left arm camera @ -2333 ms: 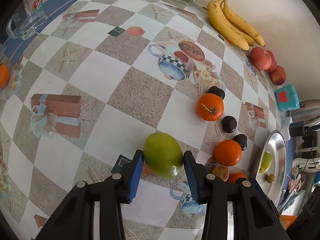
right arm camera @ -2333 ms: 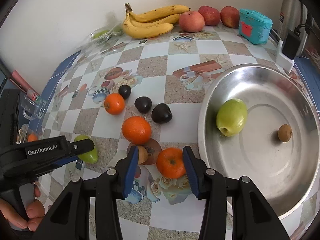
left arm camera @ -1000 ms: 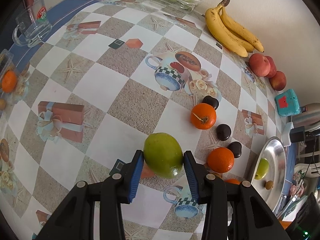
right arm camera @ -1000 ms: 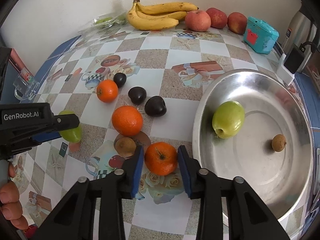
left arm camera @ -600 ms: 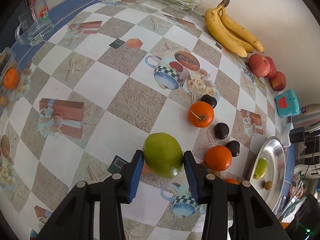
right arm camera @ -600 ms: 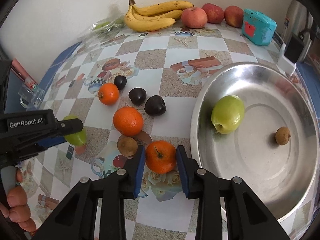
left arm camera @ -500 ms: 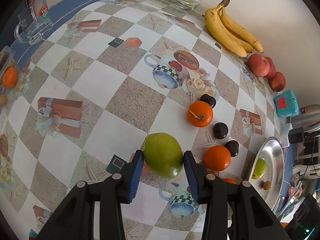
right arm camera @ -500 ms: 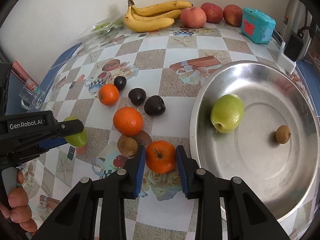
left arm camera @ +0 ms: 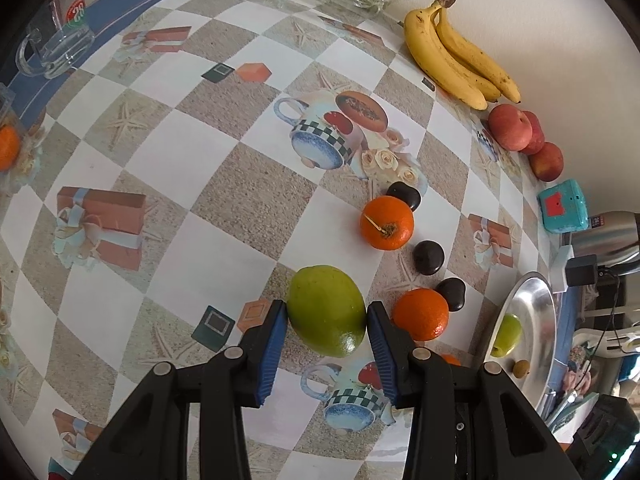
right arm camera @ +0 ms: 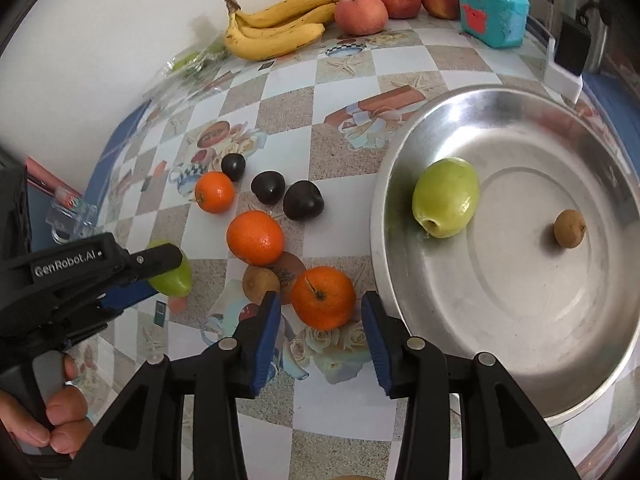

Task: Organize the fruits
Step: 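Lift the green pear with the left gripper while the right gripper lifts the orange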

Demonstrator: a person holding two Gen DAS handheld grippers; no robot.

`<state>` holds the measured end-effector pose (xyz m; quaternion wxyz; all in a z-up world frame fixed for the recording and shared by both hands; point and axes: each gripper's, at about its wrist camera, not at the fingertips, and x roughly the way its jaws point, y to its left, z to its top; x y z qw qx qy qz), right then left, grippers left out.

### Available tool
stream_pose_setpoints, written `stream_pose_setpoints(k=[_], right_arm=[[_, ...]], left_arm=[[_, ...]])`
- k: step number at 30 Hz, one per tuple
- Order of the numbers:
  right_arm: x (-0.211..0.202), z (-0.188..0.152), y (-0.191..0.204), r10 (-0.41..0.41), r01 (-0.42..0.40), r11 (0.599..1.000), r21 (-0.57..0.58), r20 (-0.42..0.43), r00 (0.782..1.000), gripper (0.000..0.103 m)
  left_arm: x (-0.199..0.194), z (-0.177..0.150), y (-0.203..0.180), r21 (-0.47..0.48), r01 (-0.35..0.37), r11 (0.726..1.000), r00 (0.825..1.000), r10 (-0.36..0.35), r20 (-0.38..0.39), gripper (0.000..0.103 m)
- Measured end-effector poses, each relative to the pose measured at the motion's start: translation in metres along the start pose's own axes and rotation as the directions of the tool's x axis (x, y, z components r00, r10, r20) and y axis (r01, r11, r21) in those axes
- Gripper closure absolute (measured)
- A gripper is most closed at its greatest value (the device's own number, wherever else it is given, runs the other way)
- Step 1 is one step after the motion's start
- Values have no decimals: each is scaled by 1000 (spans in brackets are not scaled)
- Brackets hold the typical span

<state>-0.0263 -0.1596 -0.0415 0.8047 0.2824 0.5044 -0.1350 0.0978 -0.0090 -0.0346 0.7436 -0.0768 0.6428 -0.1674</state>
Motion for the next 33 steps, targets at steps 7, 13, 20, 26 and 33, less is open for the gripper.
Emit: stream_pose_setpoints(k=[7,13,20,26,33], right_arm=[[-1,-3,4,27,-26,999,42,-18,999,60],[3,-3,9,-55,55,998,16,-7,998,60],[12,-11,3,-80,83,995,47,-73,994,60],[18,0,3,-20,22,996,85,-23,1000,59],[25,7,14,-58,57,998,22,42,997,58]], left_arm=[[2,0,-1,-1,7,1000,1000,-7,-7,59],[7,1,0,-13,11,1000,1000,-11,-20,59],[12,3,1,-20,-2,1000,1000,2,-26,59],[12,4,2,-24,-8,1000,1000,7,-27,59],[14,5,4,-33,-7,999,1000,6,-30,59]])
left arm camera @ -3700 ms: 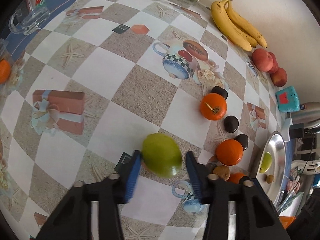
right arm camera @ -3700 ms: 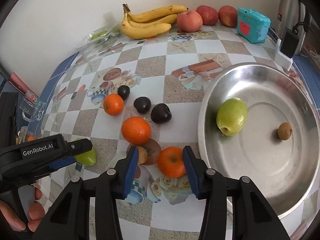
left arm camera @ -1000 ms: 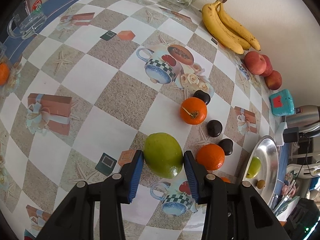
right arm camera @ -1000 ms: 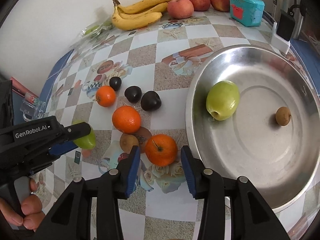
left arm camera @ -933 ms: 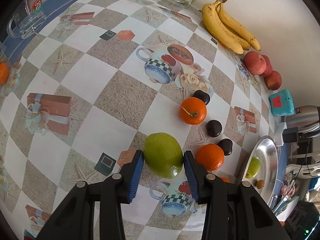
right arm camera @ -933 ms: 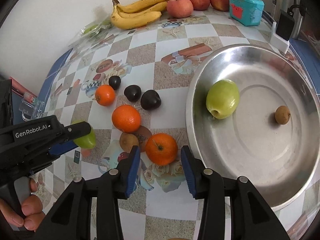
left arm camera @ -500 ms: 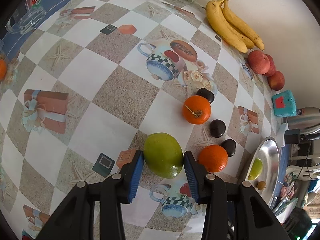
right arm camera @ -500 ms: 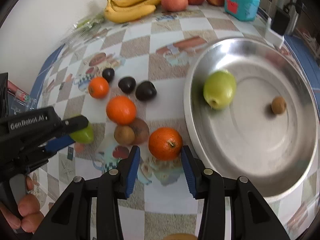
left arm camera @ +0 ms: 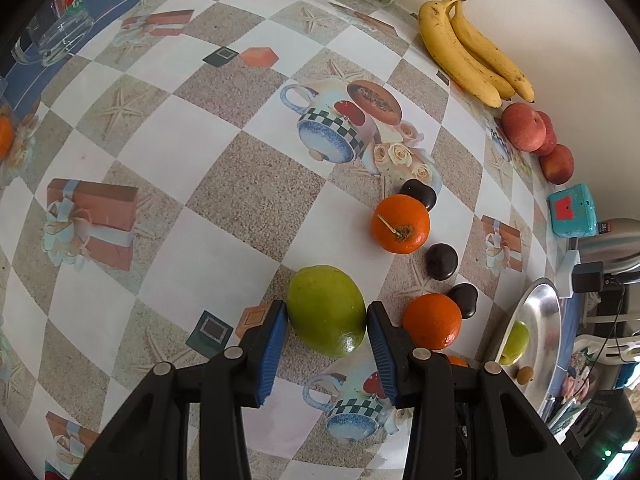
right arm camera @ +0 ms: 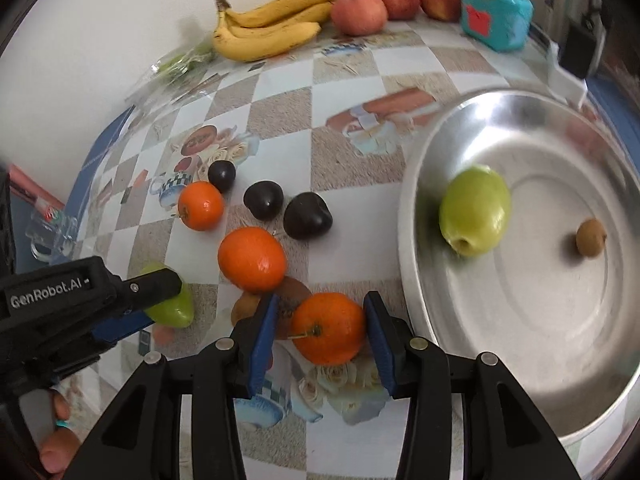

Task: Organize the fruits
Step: 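Lift the green pear with the left gripper while the right gripper lifts the orange, then move both held fruits over the steel bowl and open both grippers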

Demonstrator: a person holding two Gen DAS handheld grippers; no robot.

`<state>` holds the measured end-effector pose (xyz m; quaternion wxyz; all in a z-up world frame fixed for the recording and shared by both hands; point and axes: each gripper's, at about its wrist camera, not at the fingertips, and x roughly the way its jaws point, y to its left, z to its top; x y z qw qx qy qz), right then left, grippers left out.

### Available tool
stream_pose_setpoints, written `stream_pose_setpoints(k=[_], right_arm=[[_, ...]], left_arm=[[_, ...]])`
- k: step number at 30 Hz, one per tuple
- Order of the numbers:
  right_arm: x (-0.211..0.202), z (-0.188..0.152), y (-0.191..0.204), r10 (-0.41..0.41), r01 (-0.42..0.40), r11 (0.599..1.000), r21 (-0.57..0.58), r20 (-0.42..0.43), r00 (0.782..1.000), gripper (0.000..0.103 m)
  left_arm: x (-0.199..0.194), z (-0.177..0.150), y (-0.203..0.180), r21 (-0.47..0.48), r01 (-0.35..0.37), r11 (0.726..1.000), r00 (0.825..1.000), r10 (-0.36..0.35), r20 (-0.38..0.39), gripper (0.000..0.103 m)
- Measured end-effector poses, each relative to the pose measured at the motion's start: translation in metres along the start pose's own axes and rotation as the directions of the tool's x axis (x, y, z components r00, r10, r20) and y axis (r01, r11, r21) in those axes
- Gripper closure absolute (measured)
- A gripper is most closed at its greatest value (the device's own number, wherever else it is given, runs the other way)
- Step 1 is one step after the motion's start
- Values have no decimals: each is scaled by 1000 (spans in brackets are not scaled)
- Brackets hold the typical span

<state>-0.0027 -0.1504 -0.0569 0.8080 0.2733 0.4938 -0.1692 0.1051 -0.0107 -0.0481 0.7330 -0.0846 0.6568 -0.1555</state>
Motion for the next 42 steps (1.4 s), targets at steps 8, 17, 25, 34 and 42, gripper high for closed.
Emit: stream_pose_setpoints(k=[8,17,25,34,42], right_arm=[[0,0,-5,11,-11,1000,8,18,1000,65],[-2,0,-6,55,-55,998,9,20,998,66],[-25,5,-8,121,-123,992,25,77,990,66],[-47,13,-7,129,-131,991,6,122,984,66],[-64,14,-18,106,-109,994,12,158,982,66]], left_arm=[[0,-1,-1,1,-8,1000,1000,8,7,59],[-1,-2,-5,0,-26,1000,999,26,25,59],[-10,-1,-11,-16,-18,1000,997,20,68,59],[-25,-4,-20,-12,1,1000,994,0,112,59],[-29,-9,-25,-15,11,1000,992,-9,127,59]])
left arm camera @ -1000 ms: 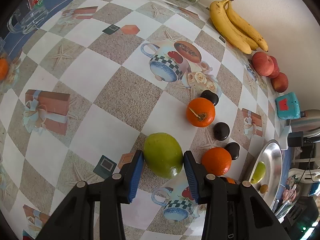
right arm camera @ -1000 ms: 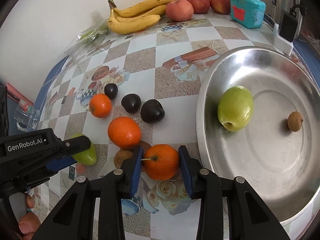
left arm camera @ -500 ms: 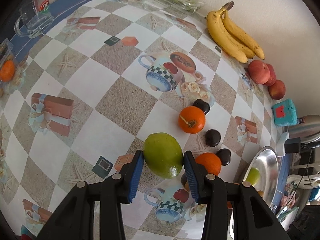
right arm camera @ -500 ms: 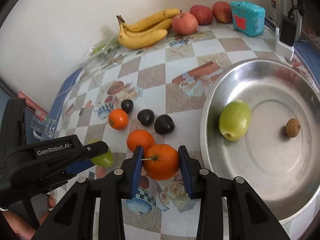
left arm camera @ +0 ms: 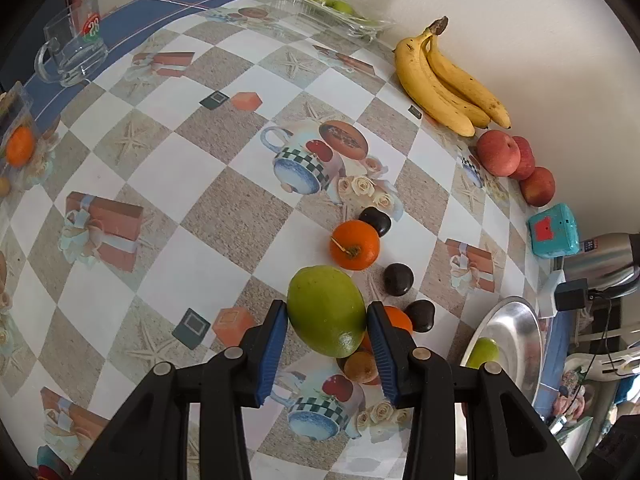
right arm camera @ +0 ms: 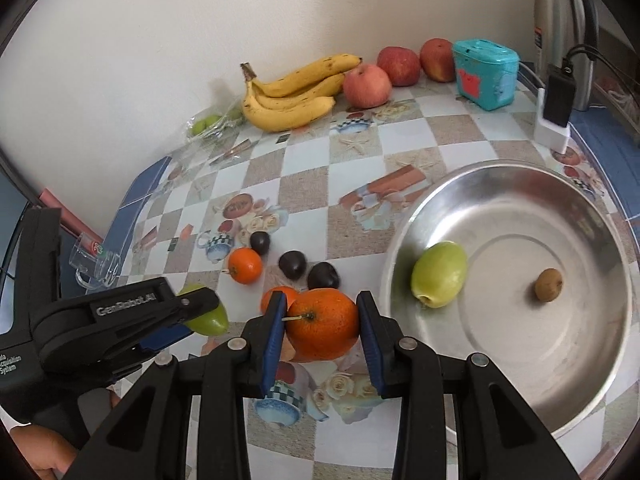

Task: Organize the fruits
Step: 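Move both held fruits over the steel bowl and open both grippers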

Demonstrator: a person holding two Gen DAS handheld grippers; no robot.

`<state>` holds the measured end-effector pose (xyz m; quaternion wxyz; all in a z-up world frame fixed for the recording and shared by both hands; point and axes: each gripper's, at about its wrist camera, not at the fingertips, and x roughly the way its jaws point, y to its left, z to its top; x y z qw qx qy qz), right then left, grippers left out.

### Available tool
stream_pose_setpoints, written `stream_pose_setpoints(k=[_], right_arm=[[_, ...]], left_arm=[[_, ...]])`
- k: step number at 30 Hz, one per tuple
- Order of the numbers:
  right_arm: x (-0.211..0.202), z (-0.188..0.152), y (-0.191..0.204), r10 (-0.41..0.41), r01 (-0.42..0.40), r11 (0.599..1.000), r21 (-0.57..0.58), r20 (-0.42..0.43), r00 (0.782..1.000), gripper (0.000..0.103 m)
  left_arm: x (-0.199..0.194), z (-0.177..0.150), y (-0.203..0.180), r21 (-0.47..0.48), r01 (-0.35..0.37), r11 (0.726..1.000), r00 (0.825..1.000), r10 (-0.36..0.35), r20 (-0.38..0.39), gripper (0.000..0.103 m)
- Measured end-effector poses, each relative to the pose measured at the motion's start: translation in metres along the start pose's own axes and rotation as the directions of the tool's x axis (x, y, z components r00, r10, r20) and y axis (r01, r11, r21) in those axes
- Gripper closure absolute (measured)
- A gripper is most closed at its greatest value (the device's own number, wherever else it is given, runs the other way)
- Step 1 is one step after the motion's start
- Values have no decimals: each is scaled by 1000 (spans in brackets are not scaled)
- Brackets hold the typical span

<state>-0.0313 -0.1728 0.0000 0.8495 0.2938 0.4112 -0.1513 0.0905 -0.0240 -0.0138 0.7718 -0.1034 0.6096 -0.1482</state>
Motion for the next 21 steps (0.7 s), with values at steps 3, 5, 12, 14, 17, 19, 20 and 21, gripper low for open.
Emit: stream_pose_setpoints(k=[3,5,12,14,17,19,20,21], right_arm=[[-1,2,-10,-23,22,1000,14,1,1000,66],[-2,3,-16,-28,28,999,28,0,1000,66],[-6,9,-60,-66,65,988,137,-2,998,66],[-10,10,-74,-83,82,982,171,1,997,66],[-15,11,-97,-122,119,970,211,4,992,66],[-17,12,-105,-133,129,966,224,6,991,66],[-19,12,-111,-136,130,964,234,11,991,66],[-20,13,-114,-137,130,962,239,14,990,66]], left_arm=[[2,-2,-5,6,0,1000,1000,0,-4,59],[4,-4,-9,14,-1,1000,1000,1,-10,59],[9,-22,-43,112,14,994,1000,-12,-23,59],[9,-31,-58,157,23,987,1000,-19,-24,59],[11,-43,-79,207,58,977,998,-50,-40,59],[11,-50,-91,242,64,968,998,-56,-41,59],[11,-54,-98,263,69,962,997,-60,-41,59],[11,-57,-102,276,74,958,997,-65,-43,59]])
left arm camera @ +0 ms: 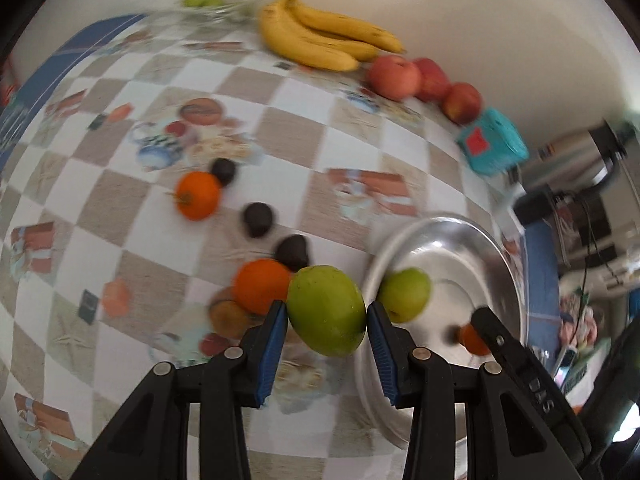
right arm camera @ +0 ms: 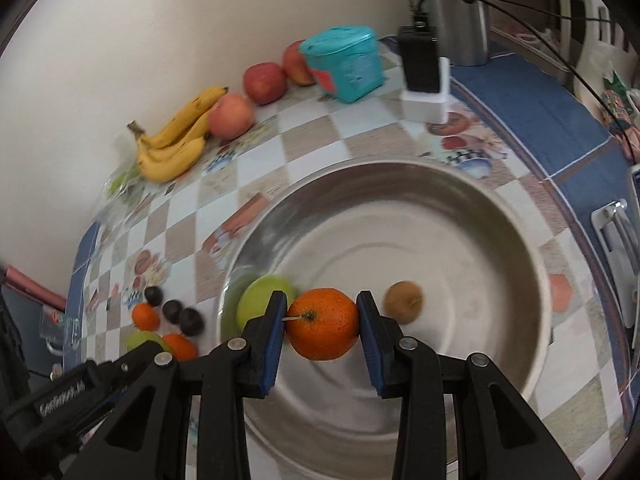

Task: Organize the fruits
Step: 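Move both held fruits over the steel bowl and open both grippers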

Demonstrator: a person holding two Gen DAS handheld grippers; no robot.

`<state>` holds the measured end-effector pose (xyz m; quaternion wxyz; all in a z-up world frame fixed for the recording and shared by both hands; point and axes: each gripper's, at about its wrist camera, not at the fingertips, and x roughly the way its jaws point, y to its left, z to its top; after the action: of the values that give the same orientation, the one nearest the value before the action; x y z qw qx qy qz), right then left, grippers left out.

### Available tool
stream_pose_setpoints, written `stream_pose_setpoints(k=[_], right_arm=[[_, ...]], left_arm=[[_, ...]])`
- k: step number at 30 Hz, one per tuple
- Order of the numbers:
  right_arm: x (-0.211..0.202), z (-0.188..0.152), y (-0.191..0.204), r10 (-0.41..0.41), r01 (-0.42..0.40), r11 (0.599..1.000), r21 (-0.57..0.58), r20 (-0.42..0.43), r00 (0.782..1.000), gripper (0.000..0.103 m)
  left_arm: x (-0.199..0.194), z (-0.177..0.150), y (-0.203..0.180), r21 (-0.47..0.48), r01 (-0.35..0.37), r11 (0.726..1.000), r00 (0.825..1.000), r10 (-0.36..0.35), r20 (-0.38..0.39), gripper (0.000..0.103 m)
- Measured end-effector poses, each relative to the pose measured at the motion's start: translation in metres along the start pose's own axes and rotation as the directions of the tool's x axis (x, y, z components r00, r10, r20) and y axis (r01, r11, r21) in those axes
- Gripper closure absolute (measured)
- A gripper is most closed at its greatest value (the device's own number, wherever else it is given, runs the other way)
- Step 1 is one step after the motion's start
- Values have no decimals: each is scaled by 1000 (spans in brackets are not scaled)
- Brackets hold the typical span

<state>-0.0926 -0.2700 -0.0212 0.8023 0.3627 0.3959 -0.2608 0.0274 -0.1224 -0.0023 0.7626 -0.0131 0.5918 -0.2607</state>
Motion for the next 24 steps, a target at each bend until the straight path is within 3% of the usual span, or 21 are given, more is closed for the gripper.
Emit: stream_pose_setpoints(k=[9,24], right_arm=[[6,11,-15,-4,3,1000,19,14,1000,66],[21,25,-23,-39,39,999,5,13,999,65]], left_arm=[[12,-14,-39,107,23,994,999,-20,-26,59],[38,-27,-58,146,14,989,996,-1,-90,59]])
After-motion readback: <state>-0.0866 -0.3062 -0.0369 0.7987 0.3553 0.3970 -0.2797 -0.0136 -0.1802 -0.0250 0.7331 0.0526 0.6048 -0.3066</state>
